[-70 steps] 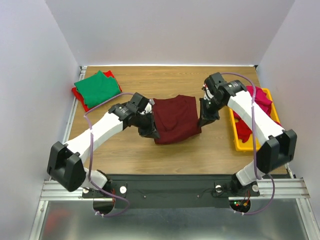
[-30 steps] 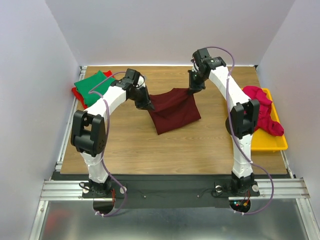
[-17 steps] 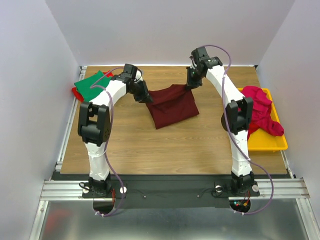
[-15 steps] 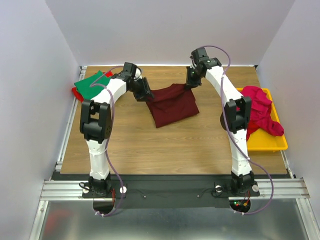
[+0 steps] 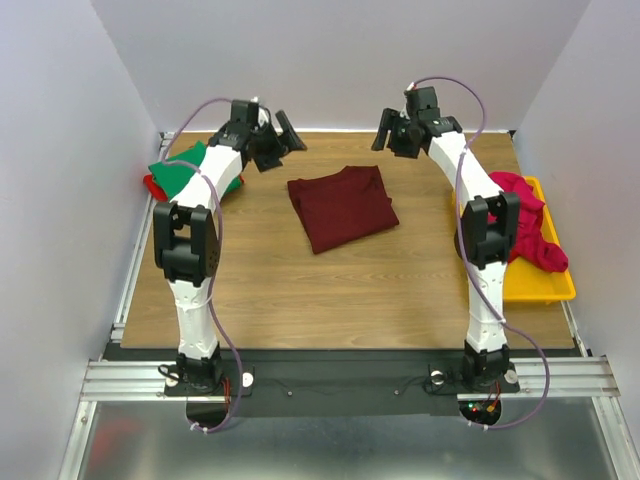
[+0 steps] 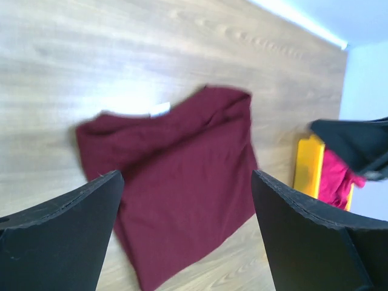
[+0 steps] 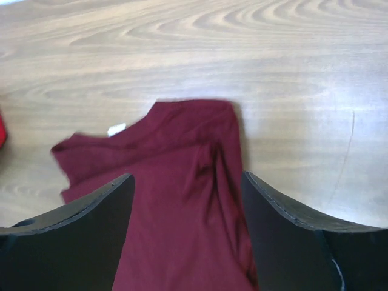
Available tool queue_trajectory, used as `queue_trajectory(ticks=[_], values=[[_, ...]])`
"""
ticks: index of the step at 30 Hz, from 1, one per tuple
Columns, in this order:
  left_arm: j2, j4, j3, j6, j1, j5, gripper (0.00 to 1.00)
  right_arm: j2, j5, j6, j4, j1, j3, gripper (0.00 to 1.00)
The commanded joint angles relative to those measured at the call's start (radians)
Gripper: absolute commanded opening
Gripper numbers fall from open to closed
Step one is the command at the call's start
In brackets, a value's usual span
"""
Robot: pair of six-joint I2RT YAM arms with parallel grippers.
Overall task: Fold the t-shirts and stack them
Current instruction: Fold the tshirt, then neatly place the folded tshirt to the corner
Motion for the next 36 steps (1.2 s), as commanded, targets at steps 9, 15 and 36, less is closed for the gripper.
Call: queue_trajectory(ticks=[9, 15, 36], values=[[-0.197, 0.118, -0.463, 0.033, -0.029, 0.004, 0.97, -0.237, -0.164, -0.091, 0.104, 0.023, -0.346, 0.68], [-0.251, 0.176, -0.578, 0.025, -0.046, 0.015, 0.97, -0.242, -0.210, -0.094, 0.130, 0.050, -0.420, 0.67], [-0.266, 0.376, -0.767, -0.039, -0.060, 0.065, 0.99, -0.144, -0.086, -0.102, 0.132, 0.066, -0.588, 0.56]])
